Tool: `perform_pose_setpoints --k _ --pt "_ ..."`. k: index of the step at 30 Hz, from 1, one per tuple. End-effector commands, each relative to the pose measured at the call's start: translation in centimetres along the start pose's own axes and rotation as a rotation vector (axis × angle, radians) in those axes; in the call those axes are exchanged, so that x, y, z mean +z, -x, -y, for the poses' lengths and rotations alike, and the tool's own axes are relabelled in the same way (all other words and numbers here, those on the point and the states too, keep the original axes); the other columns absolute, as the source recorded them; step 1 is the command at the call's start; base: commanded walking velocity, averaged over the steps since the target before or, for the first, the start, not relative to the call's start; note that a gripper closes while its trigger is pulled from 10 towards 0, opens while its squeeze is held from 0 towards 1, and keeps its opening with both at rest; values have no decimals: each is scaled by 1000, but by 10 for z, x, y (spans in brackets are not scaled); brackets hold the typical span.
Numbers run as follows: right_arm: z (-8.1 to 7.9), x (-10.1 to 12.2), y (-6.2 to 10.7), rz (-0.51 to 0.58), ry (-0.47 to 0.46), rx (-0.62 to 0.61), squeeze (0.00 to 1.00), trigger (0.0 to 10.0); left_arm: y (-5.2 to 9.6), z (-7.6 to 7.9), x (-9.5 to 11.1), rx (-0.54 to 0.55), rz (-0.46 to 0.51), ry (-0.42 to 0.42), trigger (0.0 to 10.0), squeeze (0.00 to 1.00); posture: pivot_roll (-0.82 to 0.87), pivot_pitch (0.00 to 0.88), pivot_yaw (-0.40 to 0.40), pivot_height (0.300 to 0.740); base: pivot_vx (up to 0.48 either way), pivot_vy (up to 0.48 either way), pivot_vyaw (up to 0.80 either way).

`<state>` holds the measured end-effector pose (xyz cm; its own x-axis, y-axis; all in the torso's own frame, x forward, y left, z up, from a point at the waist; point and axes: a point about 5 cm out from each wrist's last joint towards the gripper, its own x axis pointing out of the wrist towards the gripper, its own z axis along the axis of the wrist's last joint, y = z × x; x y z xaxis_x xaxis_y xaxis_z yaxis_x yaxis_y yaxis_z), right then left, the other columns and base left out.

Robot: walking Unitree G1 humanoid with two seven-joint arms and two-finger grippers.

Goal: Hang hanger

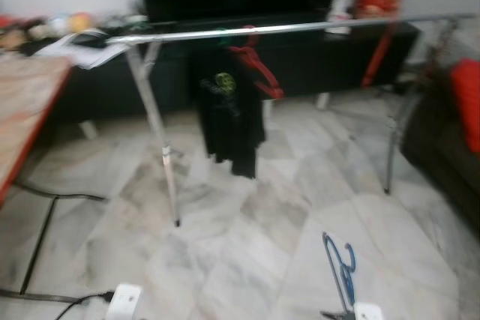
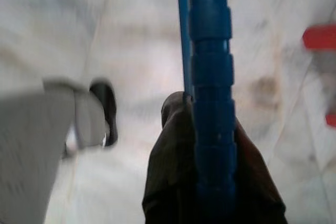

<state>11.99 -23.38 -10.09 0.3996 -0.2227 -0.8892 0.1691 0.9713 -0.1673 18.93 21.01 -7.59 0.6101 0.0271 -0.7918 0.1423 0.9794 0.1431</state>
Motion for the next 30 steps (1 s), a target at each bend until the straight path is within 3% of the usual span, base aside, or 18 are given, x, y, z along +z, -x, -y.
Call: perform_pose_setpoints --k 1,15,30 --pt "-9 7 -1 29 -10 25 0 10000 6 -10 -21 24 -68 -7 10000 0 -102 0 21 740 379 0 0" --pt "-9 8 -1 30 50 27 0 10000 4 -10 -16 16 -60 -23 10000 0 -102 0 20 740 385 0 0" --pt "-8 8 -1 37 102 45 0 10000 5 -7 -20 23 -74 -18 10000 0 -112 0 8 740 393 0 539"
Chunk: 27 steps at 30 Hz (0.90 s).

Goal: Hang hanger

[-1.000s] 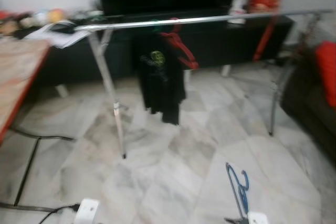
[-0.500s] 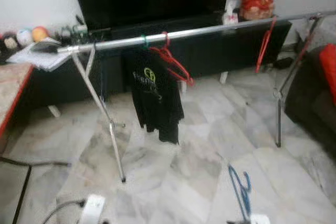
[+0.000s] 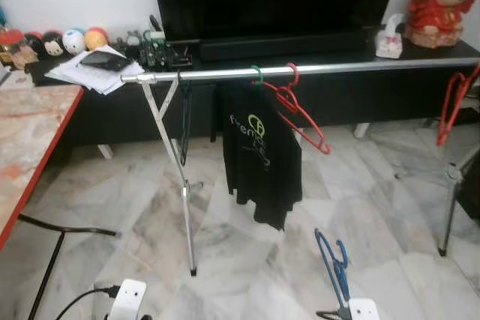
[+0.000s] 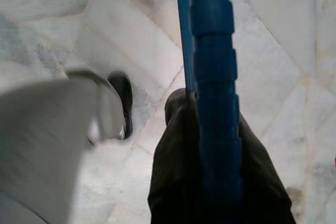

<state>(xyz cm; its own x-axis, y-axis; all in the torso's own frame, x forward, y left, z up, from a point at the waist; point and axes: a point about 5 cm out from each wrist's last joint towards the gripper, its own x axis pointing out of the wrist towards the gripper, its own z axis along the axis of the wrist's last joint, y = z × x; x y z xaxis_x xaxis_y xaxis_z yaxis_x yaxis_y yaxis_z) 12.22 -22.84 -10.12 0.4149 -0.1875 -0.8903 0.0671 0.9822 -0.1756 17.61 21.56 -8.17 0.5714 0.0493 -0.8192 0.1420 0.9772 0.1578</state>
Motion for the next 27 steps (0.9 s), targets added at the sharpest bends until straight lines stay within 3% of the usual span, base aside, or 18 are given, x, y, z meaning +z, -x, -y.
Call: perform_pose_setpoints --k 1,4,21,27 --pt "-2 6 -1 28 -10 8 0 10000 1 -4 -5 11 -25 -12 10000 0 -113 0 7 740 379 0 0" --pt "-2 6 -1 27 -18 9 0 10000 1 -4 -5 14 -28 -19 10000 0 -113 0 7 740 316 0 0" --pt "-3 7 -1 26 -31 -7 0 10000 1 -7 -4 16 -27 -45 10000 0 -109 0 12 740 0 0 0" --pt "-2 8 -1 34 -33 -6 0 10000 1 -6 -6 11 -32 -54 10000 0 -113 0 13 740 0 -302 0"
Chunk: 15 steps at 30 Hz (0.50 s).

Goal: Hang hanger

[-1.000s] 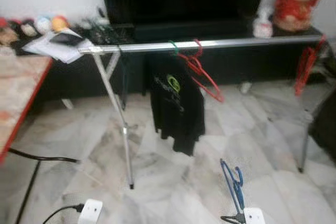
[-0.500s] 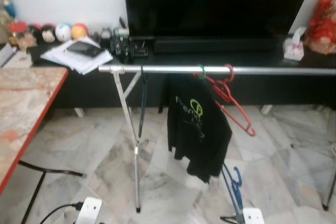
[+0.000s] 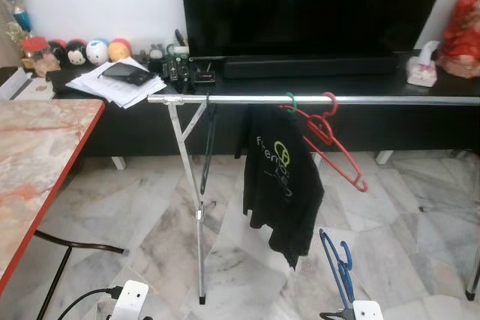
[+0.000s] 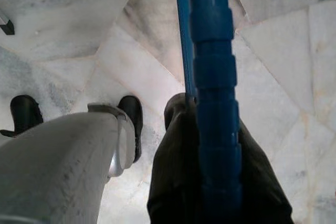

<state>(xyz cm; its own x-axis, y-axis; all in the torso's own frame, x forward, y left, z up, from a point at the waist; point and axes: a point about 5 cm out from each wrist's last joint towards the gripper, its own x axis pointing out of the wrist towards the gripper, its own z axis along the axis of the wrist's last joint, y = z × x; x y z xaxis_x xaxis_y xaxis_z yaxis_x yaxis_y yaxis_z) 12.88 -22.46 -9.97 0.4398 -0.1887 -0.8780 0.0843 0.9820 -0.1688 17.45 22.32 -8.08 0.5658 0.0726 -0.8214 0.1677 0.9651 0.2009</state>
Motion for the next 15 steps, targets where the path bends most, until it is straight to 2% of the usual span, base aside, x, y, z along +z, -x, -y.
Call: perform_pose_setpoints --k 1,15 --pt "2 2 0 7 -14 -4 0 10000 0 2 -4 -12 -21 -9 10000 0 -113 0 13 740 0 -307 0" --pt "1 2 0 8 -11 -2 0 10000 1 3 -7 -18 -35 -21 10000 0 -121 0 11 740 0 -308 0"
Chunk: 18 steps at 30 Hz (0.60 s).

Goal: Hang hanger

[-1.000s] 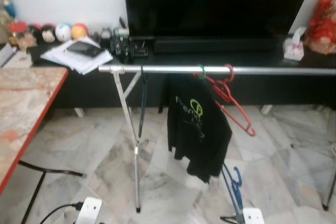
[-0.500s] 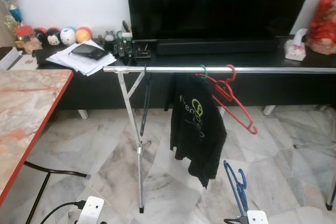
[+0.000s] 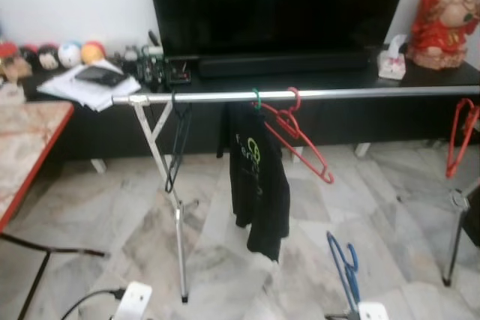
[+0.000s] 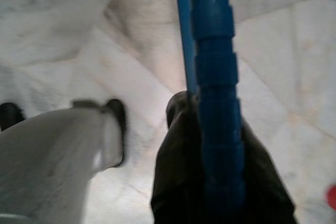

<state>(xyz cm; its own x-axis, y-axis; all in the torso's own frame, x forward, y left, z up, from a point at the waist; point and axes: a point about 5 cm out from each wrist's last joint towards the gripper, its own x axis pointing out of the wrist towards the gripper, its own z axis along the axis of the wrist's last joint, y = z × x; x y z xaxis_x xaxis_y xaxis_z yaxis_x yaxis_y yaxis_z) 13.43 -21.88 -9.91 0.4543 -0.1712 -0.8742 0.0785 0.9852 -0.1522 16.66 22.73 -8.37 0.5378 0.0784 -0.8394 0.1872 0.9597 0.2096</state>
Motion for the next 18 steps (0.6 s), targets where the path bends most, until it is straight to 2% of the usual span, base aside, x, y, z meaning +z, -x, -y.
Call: perform_pose_setpoints --k 1,18 --pt "8 -3 1 -7 -7 -19 0 10000 -1 6 2 -15 1 3 10000 0 -118 0 10 740 0 -296 0" --pt "8 -2 1 -2 -16 -27 0 10000 -1 5 3 -17 2 1 10000 0 -125 0 14 740 0 -296 0"
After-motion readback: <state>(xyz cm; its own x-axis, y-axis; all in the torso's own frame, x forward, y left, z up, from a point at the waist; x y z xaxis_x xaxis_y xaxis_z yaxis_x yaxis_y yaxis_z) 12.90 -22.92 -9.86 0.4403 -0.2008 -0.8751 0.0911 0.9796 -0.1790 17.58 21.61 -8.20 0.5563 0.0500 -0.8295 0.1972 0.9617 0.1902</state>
